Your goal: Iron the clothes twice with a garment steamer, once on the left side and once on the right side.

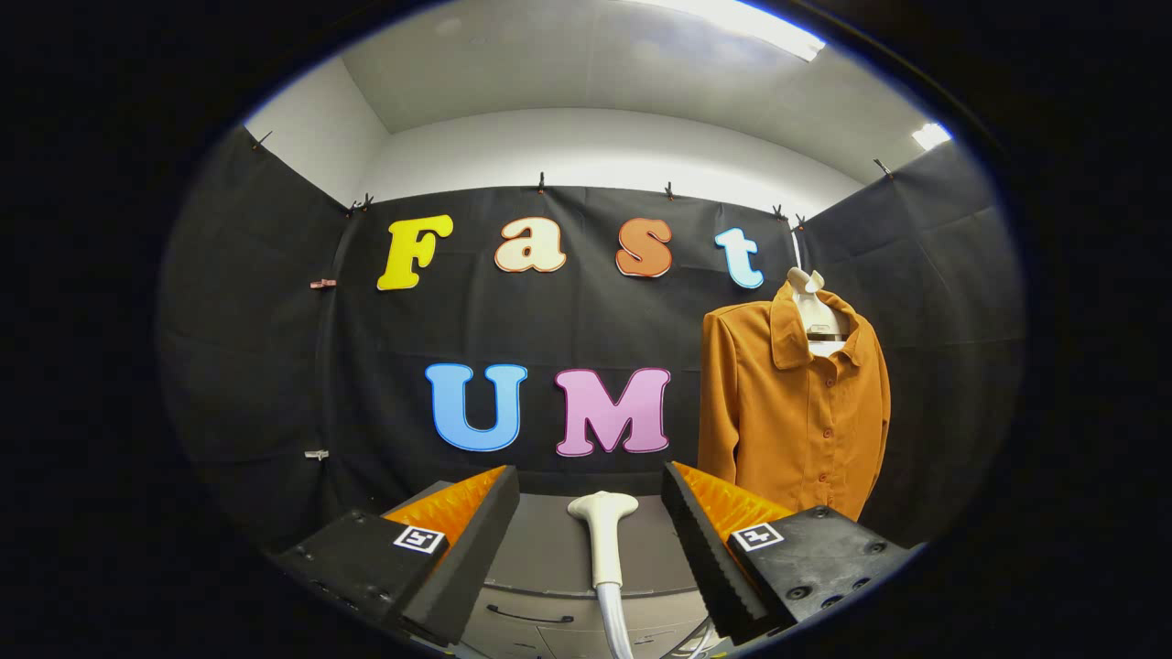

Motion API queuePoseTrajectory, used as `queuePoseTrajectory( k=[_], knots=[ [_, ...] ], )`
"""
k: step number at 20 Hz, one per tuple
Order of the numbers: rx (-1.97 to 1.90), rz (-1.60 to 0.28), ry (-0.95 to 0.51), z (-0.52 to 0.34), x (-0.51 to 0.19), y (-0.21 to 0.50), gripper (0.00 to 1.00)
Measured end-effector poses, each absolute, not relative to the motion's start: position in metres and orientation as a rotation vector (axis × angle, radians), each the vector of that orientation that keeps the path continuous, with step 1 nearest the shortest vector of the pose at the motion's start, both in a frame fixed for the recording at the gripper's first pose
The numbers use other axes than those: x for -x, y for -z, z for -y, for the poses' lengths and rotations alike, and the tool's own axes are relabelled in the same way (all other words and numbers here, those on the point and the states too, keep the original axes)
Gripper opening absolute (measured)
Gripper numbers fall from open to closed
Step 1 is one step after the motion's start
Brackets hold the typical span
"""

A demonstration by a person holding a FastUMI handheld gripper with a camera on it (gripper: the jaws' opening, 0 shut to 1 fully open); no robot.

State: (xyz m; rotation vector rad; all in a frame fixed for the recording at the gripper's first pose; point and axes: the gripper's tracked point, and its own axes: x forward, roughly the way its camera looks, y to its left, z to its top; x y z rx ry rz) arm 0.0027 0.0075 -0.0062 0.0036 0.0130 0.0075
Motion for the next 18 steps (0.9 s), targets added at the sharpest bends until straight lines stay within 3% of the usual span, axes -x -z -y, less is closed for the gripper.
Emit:
queuePoseTrajectory(
  k=[18],
  knots=[
    [-0.003, -0.103, 0.033, -0.027, -0.016, 0.037, 0.98]
  ],
)
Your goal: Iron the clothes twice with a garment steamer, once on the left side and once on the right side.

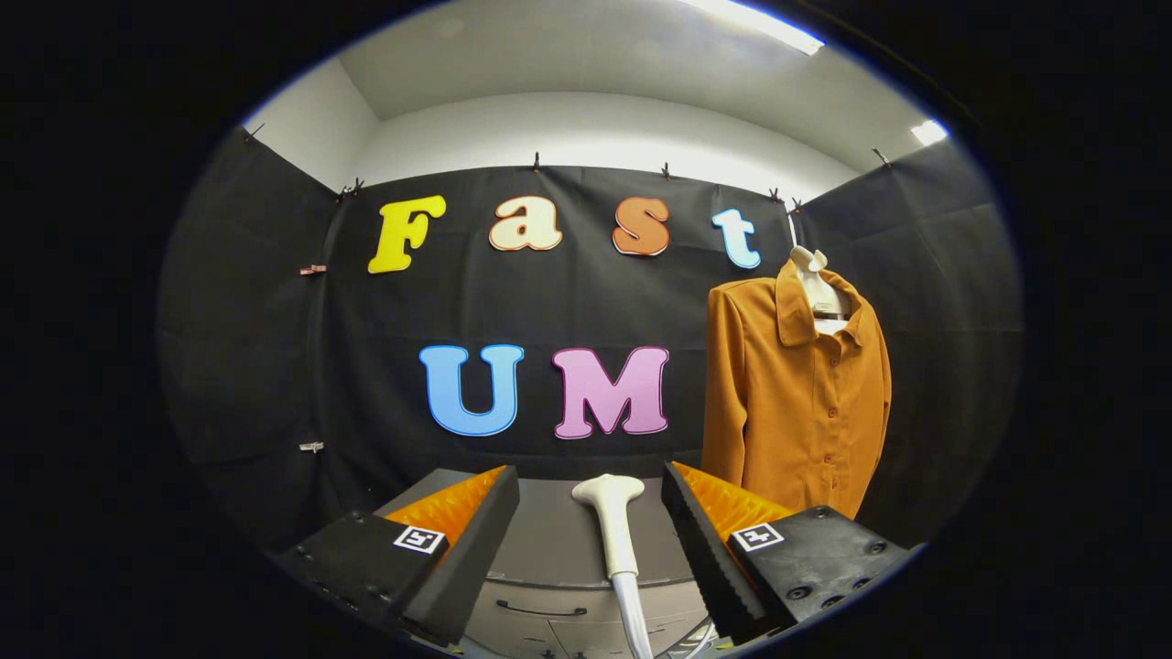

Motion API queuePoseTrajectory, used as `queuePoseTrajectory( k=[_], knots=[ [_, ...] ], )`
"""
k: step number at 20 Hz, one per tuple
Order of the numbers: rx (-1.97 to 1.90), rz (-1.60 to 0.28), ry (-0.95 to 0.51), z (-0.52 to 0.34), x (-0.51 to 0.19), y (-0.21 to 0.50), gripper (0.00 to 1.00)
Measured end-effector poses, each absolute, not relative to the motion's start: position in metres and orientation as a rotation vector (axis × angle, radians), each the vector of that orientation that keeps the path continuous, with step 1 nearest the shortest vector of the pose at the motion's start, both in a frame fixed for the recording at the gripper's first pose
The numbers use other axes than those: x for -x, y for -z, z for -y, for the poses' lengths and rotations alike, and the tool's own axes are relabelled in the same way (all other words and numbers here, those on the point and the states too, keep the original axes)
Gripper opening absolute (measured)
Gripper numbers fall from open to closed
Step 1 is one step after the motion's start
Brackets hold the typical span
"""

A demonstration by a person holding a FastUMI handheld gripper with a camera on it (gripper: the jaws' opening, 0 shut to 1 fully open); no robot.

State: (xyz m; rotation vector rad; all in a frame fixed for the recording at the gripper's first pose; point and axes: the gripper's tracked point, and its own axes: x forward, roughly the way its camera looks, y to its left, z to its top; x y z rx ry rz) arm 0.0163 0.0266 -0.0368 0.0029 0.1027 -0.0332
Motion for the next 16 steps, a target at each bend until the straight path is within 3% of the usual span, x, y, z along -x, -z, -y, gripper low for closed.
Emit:
queuePoseTrajectory(
  k=[16],
  knots=[
    [-0.019, -0.458, -0.041, -0.002, -0.141, 0.172, 0.98]
  ],
)
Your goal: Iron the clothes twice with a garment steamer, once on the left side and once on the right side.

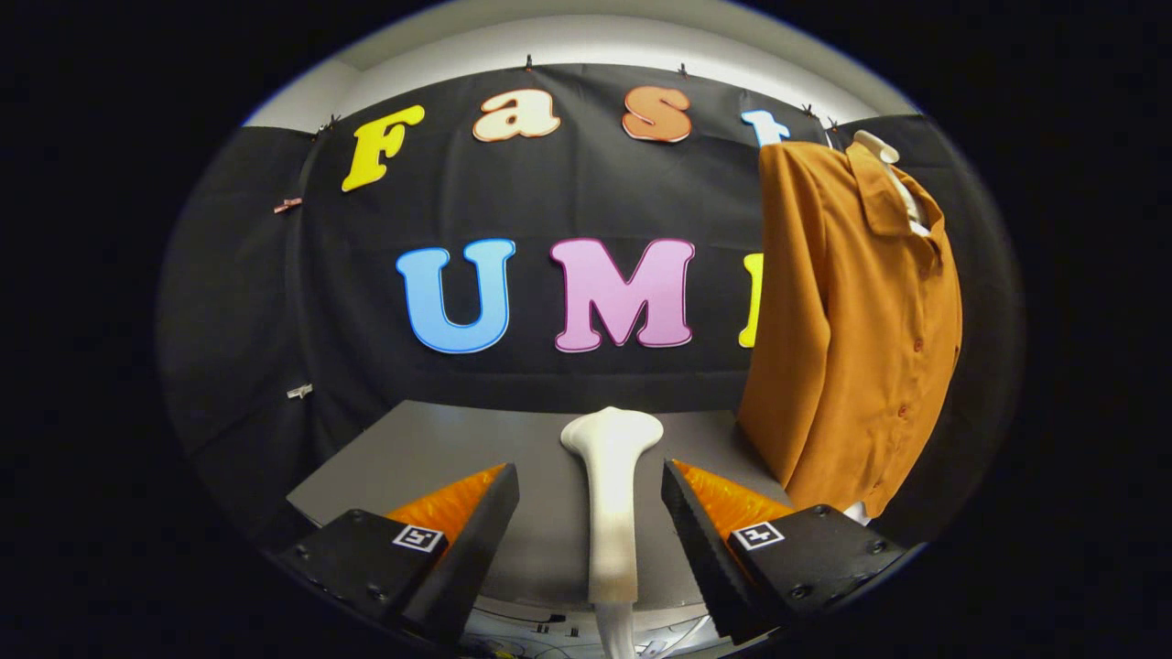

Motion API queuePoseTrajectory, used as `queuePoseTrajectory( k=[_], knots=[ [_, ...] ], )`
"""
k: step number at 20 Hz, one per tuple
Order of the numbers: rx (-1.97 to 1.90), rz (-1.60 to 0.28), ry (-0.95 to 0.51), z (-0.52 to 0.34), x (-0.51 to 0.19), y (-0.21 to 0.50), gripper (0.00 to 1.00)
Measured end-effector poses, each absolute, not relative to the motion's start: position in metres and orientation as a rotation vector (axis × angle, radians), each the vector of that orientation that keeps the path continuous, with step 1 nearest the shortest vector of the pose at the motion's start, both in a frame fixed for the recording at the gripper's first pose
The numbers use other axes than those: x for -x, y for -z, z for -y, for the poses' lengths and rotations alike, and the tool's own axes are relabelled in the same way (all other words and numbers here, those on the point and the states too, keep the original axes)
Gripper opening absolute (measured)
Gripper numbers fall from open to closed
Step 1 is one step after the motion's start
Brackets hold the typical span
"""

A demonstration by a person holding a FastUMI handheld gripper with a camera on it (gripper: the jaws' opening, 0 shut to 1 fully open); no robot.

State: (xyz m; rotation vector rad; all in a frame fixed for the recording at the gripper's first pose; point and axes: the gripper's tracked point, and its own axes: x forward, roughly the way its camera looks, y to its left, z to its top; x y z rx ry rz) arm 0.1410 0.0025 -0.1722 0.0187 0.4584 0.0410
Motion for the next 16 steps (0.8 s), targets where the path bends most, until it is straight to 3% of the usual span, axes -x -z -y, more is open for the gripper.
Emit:
queuePoseTrajectory(
  k=[13, 16],
  knots=[
    [-0.040, -0.717, -0.049, 0.006, -0.178, 0.251, 0.98],
    [-0.031, -0.768, -0.034, 0.005, -0.184, 0.261, 0.91]
  ],
)
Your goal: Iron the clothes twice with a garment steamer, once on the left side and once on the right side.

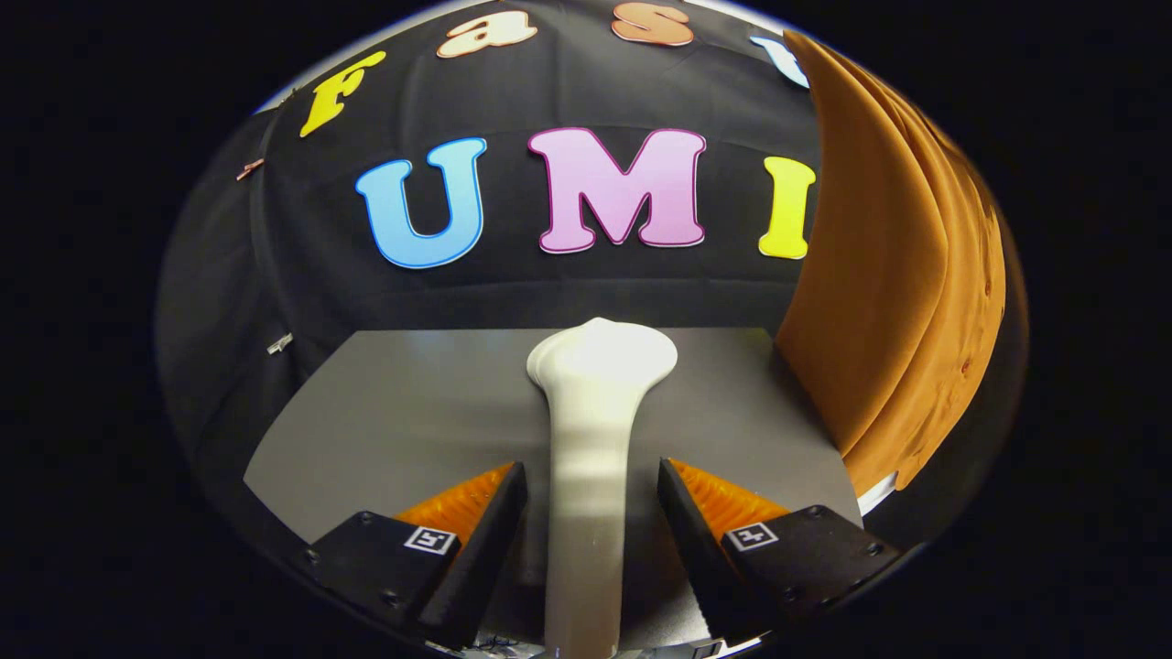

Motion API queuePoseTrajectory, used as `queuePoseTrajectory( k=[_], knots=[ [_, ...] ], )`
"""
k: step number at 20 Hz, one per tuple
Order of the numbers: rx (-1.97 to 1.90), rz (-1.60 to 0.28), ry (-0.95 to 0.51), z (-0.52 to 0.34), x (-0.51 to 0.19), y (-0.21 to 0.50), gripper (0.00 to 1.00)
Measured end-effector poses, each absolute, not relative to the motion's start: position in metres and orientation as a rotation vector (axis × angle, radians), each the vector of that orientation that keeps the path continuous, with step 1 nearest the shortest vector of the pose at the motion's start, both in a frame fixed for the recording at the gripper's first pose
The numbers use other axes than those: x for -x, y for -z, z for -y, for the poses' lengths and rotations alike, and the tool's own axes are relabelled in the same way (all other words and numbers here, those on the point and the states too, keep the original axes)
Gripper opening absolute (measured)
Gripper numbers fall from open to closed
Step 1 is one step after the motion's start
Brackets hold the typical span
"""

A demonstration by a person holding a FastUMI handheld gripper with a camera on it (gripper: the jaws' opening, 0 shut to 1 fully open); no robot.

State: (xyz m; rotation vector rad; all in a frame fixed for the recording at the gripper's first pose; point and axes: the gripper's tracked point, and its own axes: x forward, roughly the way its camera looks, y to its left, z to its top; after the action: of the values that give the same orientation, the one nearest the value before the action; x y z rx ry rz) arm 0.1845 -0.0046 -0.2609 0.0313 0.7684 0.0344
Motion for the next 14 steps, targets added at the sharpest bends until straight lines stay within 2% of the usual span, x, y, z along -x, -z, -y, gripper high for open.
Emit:
queuePoseTrajectory(
  k=[4, 6, 8, 14],
  knots=[
    [-0.027, -0.793, -0.050, 0.004, -0.185, 0.265, 0.68],
    [0.007, -0.794, -0.061, 0.004, -0.185, 0.266, 0.46],
    [-0.007, -0.797, -0.087, 0.001, -0.184, 0.264, 0.40],
    [-0.006, -0.742, -0.122, -0.004, -0.180, 0.238, 0.40]
  ],
)
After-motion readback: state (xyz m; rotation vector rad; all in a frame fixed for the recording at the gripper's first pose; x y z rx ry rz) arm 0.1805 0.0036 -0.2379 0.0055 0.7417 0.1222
